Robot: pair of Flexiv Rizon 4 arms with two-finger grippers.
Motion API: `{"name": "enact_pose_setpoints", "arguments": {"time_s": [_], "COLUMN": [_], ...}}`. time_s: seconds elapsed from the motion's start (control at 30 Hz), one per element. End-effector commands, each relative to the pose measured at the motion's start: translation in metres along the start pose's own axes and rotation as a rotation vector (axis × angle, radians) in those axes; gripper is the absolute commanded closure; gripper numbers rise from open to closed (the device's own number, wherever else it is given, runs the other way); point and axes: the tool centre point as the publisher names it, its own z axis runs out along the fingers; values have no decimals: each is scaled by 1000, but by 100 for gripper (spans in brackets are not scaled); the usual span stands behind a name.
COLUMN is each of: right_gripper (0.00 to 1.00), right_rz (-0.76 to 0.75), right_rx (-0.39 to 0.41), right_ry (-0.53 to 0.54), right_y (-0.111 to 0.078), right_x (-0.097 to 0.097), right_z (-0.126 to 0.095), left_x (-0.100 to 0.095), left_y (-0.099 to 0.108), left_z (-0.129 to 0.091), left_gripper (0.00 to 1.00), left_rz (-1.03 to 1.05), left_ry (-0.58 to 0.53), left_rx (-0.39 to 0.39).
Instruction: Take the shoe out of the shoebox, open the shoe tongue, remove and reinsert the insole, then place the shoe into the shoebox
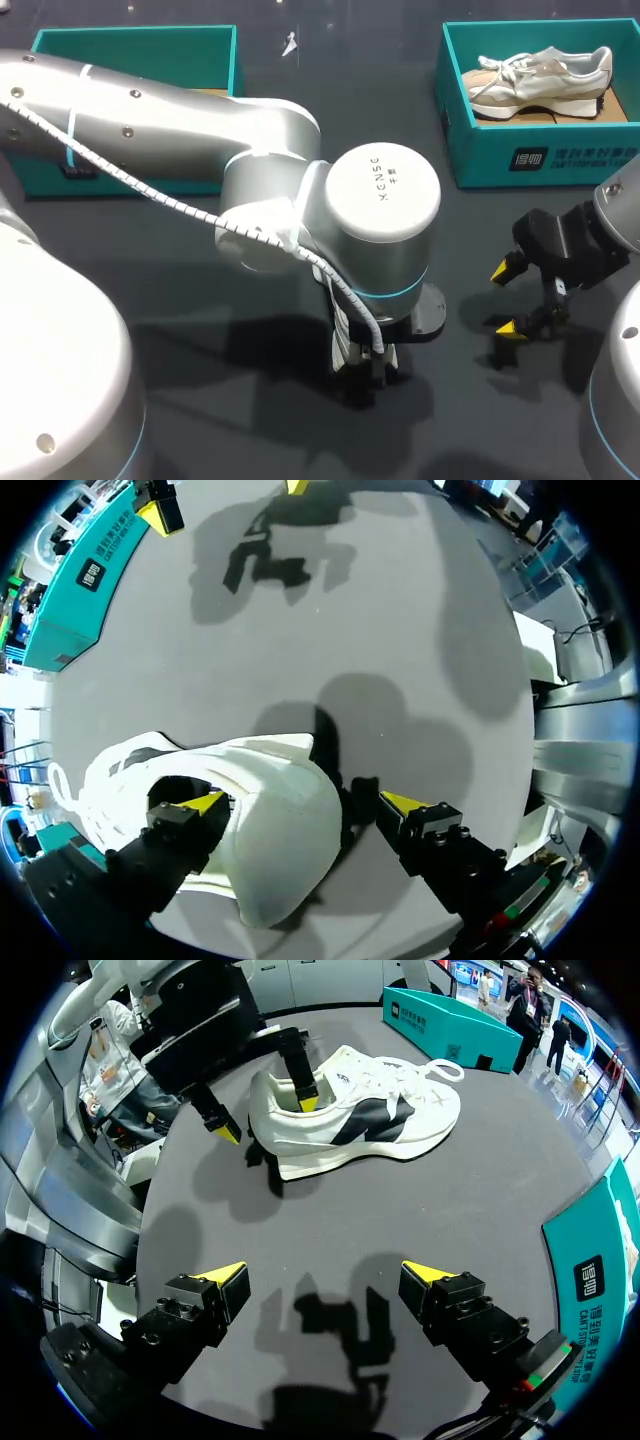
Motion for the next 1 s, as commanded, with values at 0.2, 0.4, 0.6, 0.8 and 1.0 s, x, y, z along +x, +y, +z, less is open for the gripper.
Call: {"name": "enact_pose_setpoints", "arguments": {"time_s": [0.2,0.4,0.6,0.8,1.0], "right_gripper": [0,0,0,0,0], "right_rz": [1,1,1,1,1], "right_rx": [2,2,2,2,2], "right_ry": [-2,-2,-2,-2,-2], "right_y": [0,0,0,0,0], "right_x": [2,2,2,2,2], "right_z": [0,0,0,0,0], "left_x": [2,2,2,2,-5], "left_y": [1,2,2,4,9], "left_z": [5,8,8,0,-19], "left_gripper": [44,76,100,100,100], "left_rz": [-9,-15,-15,-3,32], "left_ry": [-5,1,6,3,13], "left_rx": [-12,-16,-16,-5,18]}}
